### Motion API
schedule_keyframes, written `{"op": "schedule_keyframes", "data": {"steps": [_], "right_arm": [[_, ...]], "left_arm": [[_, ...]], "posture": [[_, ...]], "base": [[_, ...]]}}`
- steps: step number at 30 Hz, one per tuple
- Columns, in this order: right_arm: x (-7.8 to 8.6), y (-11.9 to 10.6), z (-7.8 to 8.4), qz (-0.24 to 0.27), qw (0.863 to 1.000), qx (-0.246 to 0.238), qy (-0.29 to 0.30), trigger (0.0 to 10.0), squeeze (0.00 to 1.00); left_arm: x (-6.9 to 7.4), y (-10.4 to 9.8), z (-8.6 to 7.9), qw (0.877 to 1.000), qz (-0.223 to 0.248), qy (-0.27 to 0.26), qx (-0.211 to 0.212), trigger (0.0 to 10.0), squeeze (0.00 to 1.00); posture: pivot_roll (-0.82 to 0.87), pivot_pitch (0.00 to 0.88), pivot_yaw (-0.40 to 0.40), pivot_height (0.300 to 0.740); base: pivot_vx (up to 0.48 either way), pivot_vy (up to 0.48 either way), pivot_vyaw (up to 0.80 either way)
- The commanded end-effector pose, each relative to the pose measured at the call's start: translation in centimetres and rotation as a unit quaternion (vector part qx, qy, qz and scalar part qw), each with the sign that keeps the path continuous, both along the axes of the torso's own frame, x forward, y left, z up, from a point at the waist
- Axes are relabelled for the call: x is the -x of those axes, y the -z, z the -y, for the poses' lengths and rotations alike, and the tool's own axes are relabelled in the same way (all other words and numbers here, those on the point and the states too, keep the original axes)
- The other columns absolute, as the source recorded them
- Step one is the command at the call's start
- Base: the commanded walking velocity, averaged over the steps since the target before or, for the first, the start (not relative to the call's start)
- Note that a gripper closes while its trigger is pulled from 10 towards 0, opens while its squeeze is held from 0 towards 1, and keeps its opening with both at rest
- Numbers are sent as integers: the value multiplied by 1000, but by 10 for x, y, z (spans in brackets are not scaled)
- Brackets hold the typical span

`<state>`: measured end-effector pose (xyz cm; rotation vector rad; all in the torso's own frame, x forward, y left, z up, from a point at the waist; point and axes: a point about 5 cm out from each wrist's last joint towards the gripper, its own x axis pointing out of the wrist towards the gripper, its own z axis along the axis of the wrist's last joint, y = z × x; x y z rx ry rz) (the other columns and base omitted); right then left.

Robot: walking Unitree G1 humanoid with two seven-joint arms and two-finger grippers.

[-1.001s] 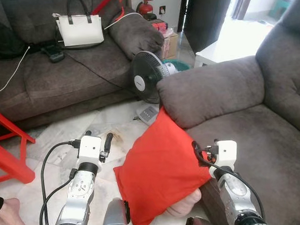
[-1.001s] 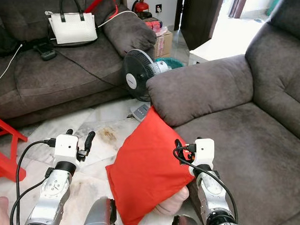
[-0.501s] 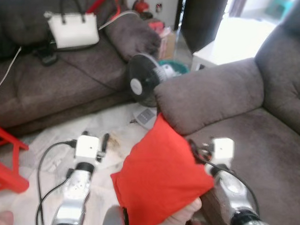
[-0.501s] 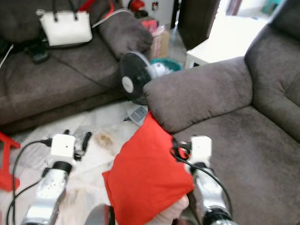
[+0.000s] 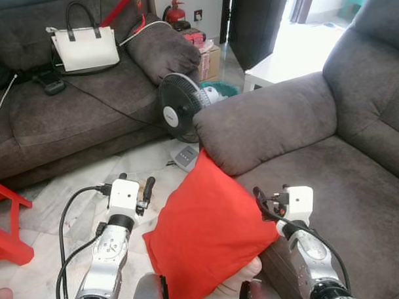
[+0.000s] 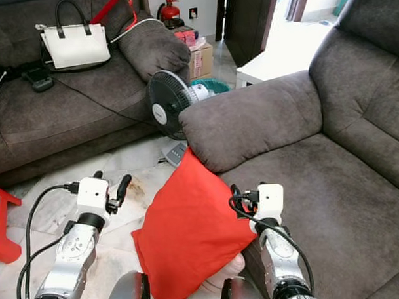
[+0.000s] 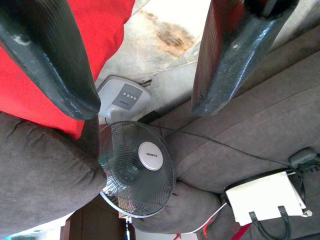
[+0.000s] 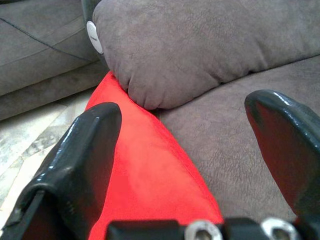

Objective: Move the pillow to the sofa from floor

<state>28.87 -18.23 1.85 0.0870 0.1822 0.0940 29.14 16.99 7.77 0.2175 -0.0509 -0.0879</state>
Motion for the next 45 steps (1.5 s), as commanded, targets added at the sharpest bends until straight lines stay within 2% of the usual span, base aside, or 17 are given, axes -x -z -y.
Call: {"op": "schedule_keyframes", "data": {"steps": [1, 5, 13, 25, 30, 36, 40, 45], "right_arm": [[0, 1, 1, -8, 1000, 0, 6, 10000, 0], [0, 2, 1, -14, 1000, 1, 9, 10000, 0], [0, 2, 2, -14, 1000, 0, 8, 10000, 0], [0, 2, 1, -13, 1000, 1, 4, 10000, 0], [-1, 5, -1, -29, 1000, 4, -2, 10000, 0], [-6, 7, -6, -56, 998, -8, 0, 10000, 0], [-17, 2, -14, -70, 997, -30, -6, 10000, 0], [-23, 0, -23, -88, 996, -24, -16, 10000, 0]], "left_arm": [[1, 1, -3, 1000, -4, -2, 3, 10000, 0], [0, 1, -3, 1000, -4, -3, 4, 10000, 0], [0, 1, -4, 1000, -4, -3, 4, 10000, 0], [1, 2, -5, 1000, -5, -6, 5, 10000, 0], [0, 1, -6, 1000, -7, -10, 13, 10000, 0], [-3, -12, -7, 1000, 10, -12, 27, 10000, 0], [-2, -24, -5, 999, 31, -7, 33, 10000, 0], [5, -21, -10, 999, 27, -23, 33, 10000, 0]], "posture": [[179, 74, -30, 633], [178, 74, -30, 633], [177, 74, -30, 585], [181, 75, -36, 585], [182, 76, -37, 585], [201, 83, -49, 585], [240, 89, -74, 585], [256, 97, -90, 585]], "base": [[0, 0, 0], [0, 0, 0], [0, 0, 0], [0, 0, 0], [0, 0, 0], [0, 0, 0], [0, 0, 0], [0, 0, 0]]}}
